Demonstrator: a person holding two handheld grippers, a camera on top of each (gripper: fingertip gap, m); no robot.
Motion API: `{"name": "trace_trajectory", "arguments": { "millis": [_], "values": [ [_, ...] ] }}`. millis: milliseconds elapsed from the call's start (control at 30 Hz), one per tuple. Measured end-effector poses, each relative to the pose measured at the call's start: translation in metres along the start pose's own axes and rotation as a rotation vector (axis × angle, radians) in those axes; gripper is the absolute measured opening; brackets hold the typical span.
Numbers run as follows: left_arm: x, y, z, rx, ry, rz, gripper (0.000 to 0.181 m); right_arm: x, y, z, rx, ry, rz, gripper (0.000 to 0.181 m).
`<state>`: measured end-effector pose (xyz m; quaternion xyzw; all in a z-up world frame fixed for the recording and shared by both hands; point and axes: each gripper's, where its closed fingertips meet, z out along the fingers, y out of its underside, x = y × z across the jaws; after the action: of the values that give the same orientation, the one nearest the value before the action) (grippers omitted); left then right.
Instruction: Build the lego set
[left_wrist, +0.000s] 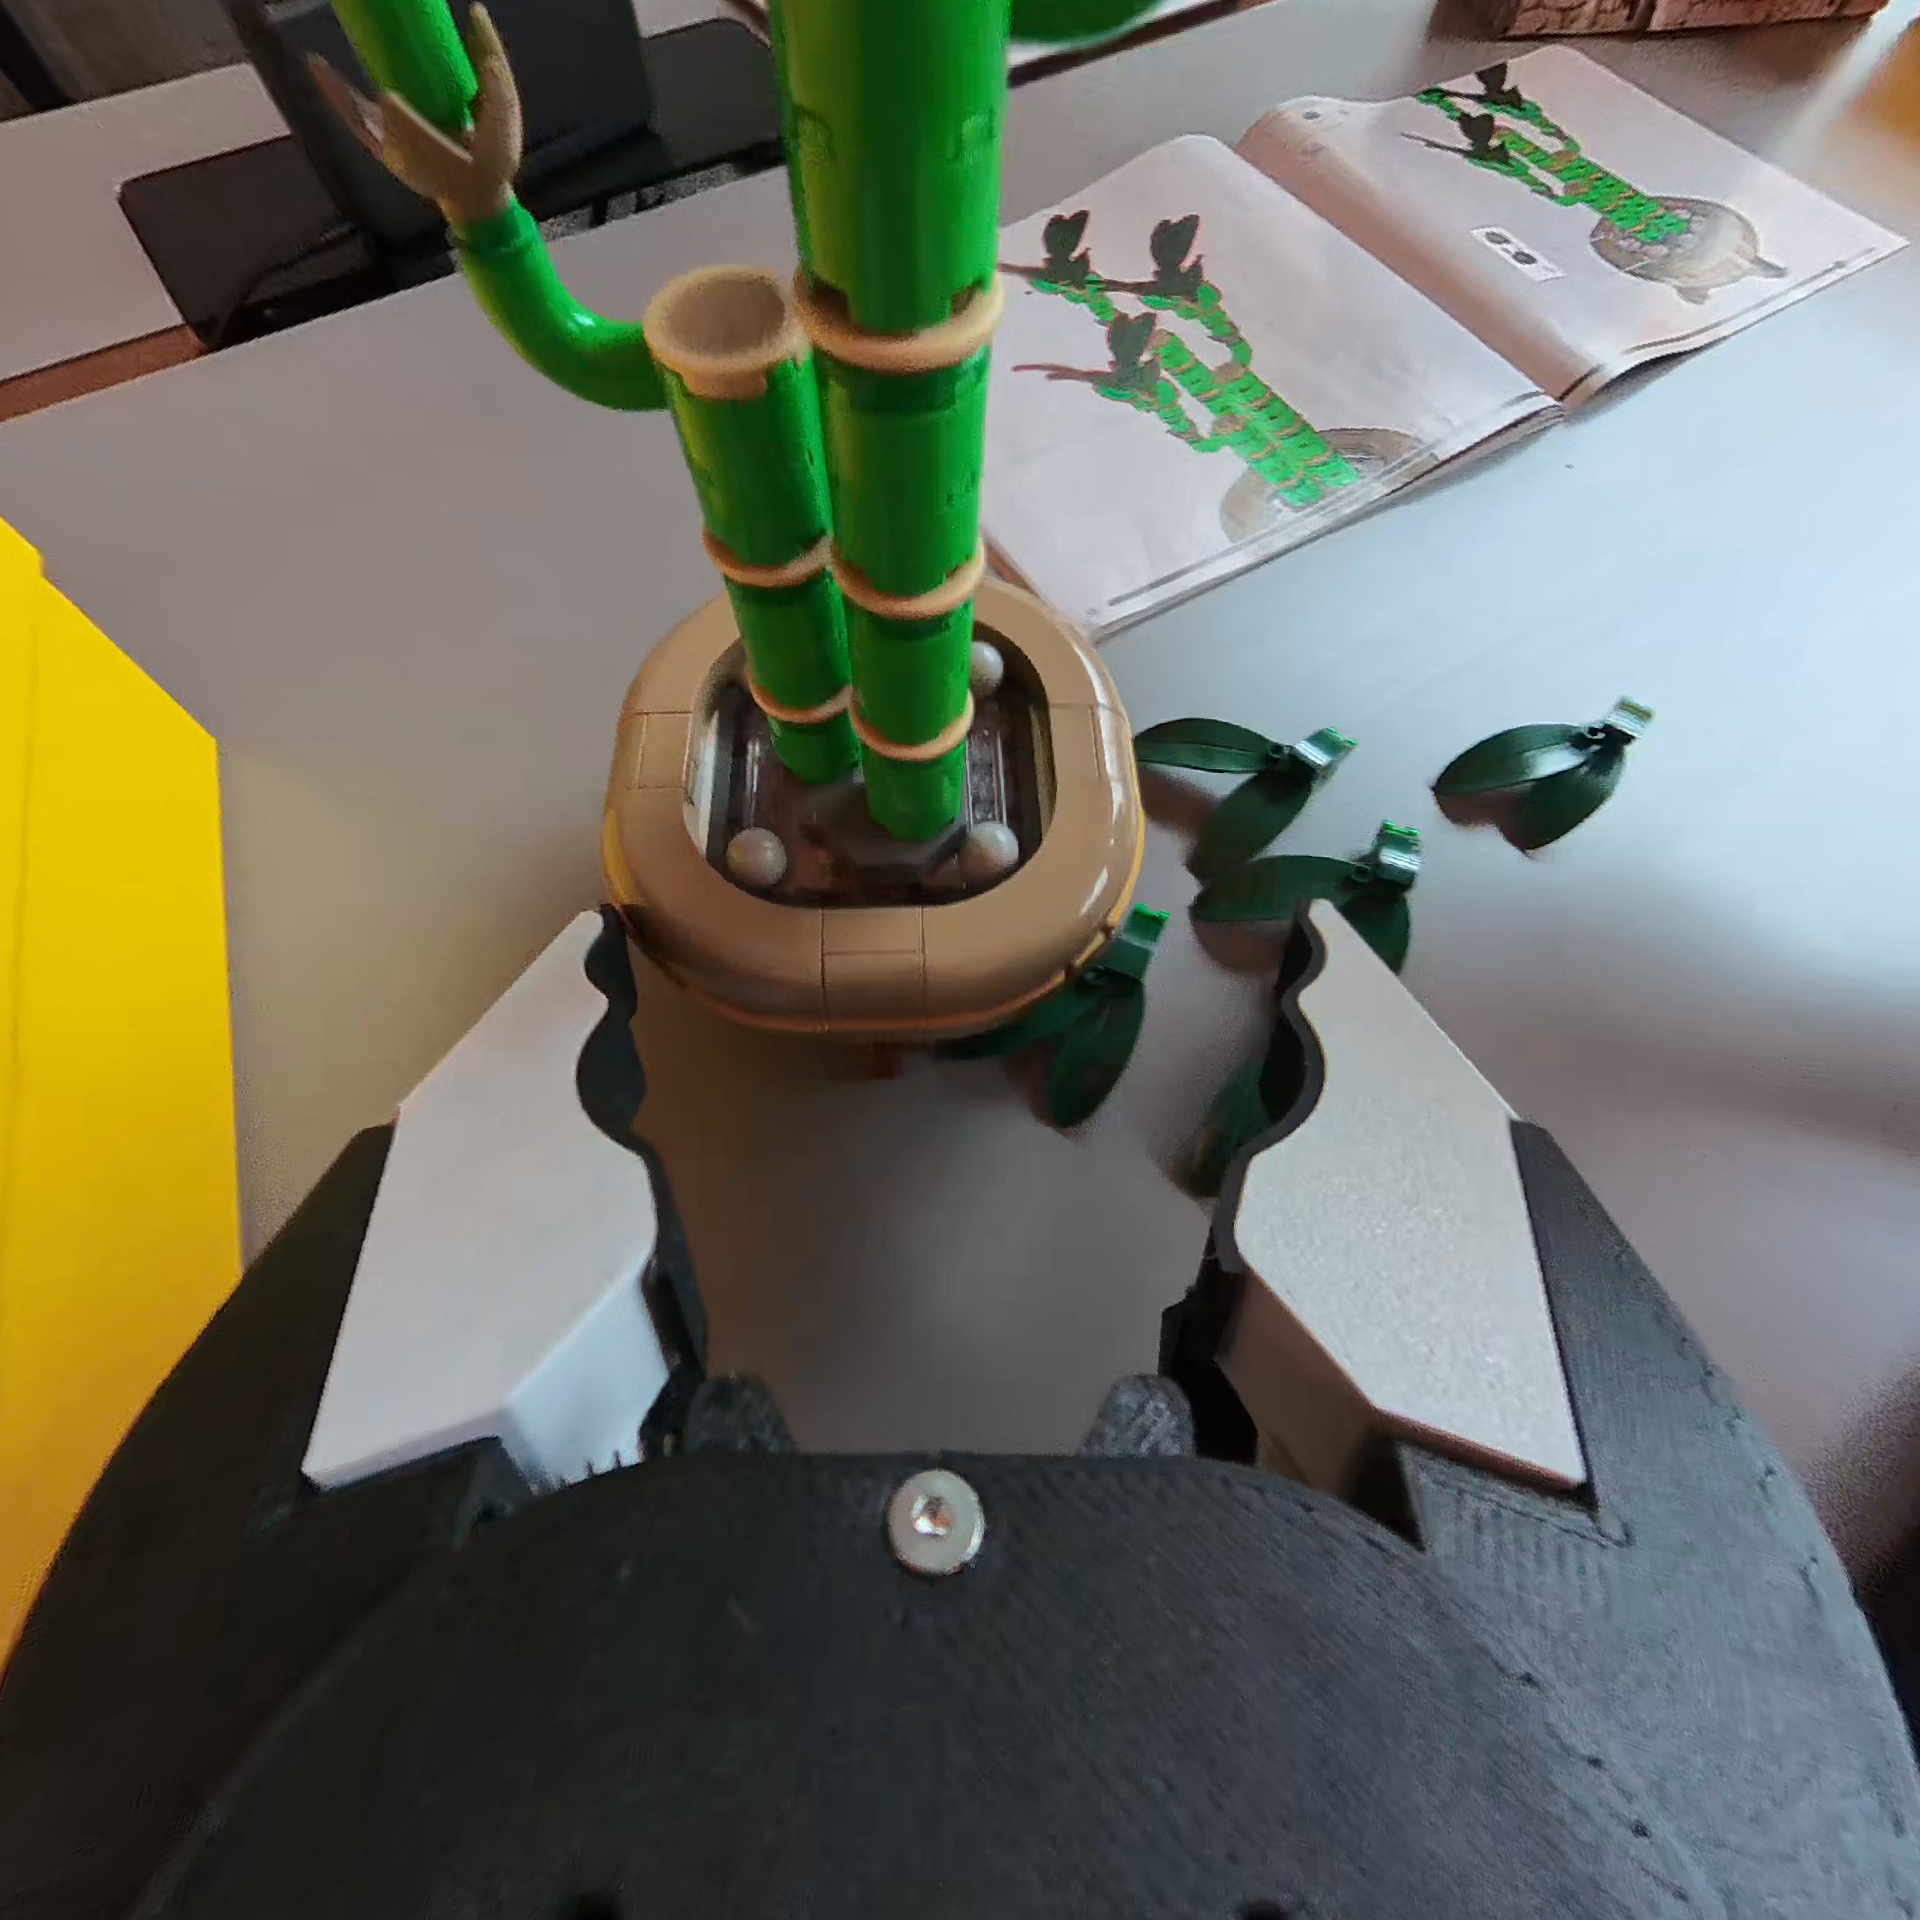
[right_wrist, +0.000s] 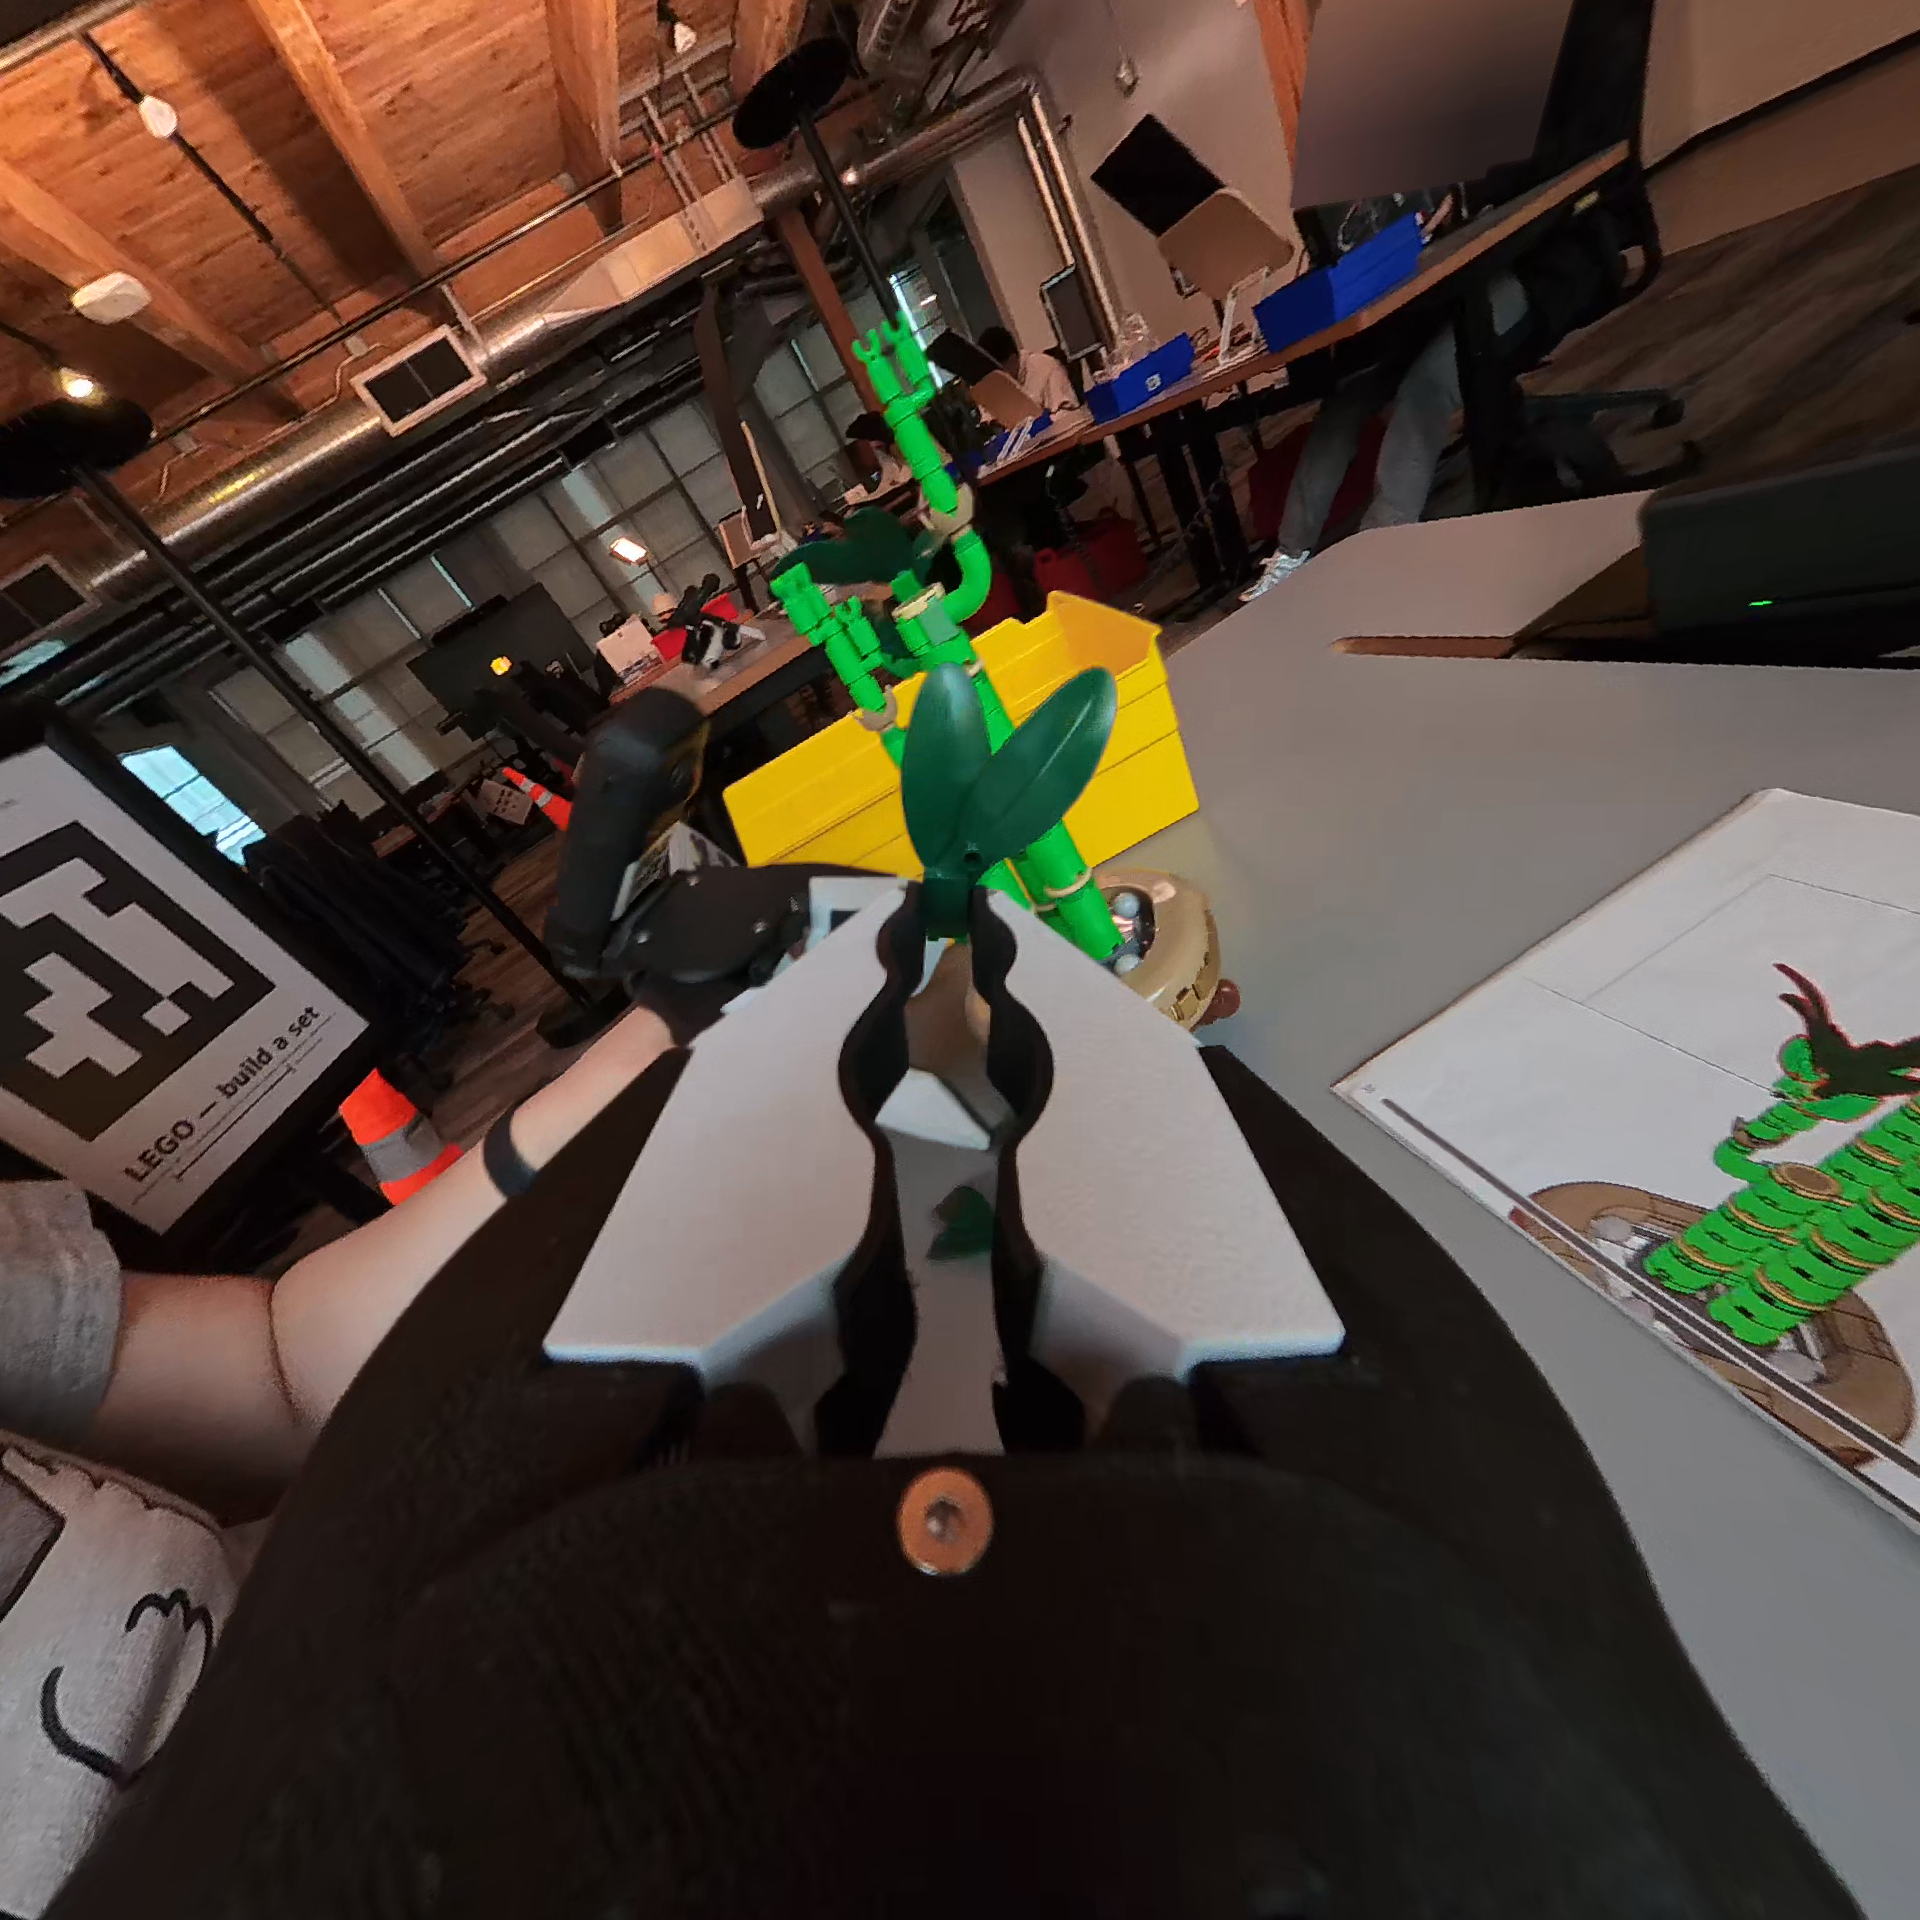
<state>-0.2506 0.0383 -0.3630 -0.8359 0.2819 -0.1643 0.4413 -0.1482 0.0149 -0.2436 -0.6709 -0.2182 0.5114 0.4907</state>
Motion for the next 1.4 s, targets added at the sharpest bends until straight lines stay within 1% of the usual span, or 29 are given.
{"name": "trace_trajectory", "arguments": {
  "millis": [100, 133, 200, 233, 300, 367, 467, 567, 667, 767, 833, 900, 1033, 1267, 1400],
  "values": [
    [0.008, 0.001, -0.007, 0.022, 0.008, -0.01, 0.112, 0.01, -0.007, -0.005, 0.017, 0.033, 0.01, 0.006],
    [0.009, -0.001, -0.012, 0.044, 0.008, -0.023, 0.106, 0.011, -0.01, -0.006, 0.022, 0.039, 0.012, 0.007],
    [0.008, -0.01, -0.027, 0.125, -0.006, -0.049, 0.087, 0.006, -0.018, -0.006, 0.017, 0.01, 0.017, 0.006],
    [0.008, -0.017, -0.037, 0.173, -0.02, -0.05, 0.081, 0.002, -0.023, -0.004, 0.011, -0.006, 0.024, 0.006],
    [0.013, -0.037, -0.059, 0.286, -0.05, -0.024, 0.074, -0.009, -0.037, 0.003, -0.014, -0.027, 0.012, 0.007],
    [0.018, -0.059, -0.076, 0.382, -0.097, 0.022, 0.068, -0.024, -0.054, 0.012, -0.037, -0.033, -0.044, 0.007],
    [0.02, -0.093, -0.085, 0.479, -0.195, 0.107, 0.061, -0.049, -0.081, 0.033, -0.054, -0.054, -0.141, 0.006],
    [0.02, -0.121, -0.083, 0.537, -0.281, 0.171, 0.049, -0.056, -0.084, 0.058, -0.138, -0.056, -0.182, 0.006],
    [0.025, -0.137, -0.079, 0.568, -0.33, 0.226, 0.034, -0.056, -0.07, 0.077, -0.248, -0.059, -0.177, 0.007],
    [0.029, -0.143, -0.076, 0.58, -0.34, 0.255, 0.029, -0.052, -0.063, 0.083, -0.311, -0.013, -0.214, 0.007],
    [0.029, -0.146, -0.075, 0.582, -0.337, 0.265, 0.027, -0.049, -0.064, 0.085, -0.327, 0.014, -0.234, 0.007],
    [0.029, -0.149, -0.076, 0.591, -0.331, 0.269, 0.021, -0.048, -0.064, 0.086, -0.345, 0.028, -0.235, 0.007],
    [0.027, -0.148, -0.069, 0.576, -0.321, 0.265, 0.014, -0.044, -0.058, 0.085, -0.417, 0.068, -0.266, 0.007],
    [0.025, -0.148, -0.063, 0.583, -0.261, 0.211, 0.011, -0.043, -0.06, 0.087, -0.4, 0.067, -0.3, 0.007],
    [0.027, -0.15, -0.063, 0.585, -0.249, 0.217, 0.012, -0.042, -0.059, 0.087, -0.38, 0.055, -0.302, 0.006]
  ]
}}
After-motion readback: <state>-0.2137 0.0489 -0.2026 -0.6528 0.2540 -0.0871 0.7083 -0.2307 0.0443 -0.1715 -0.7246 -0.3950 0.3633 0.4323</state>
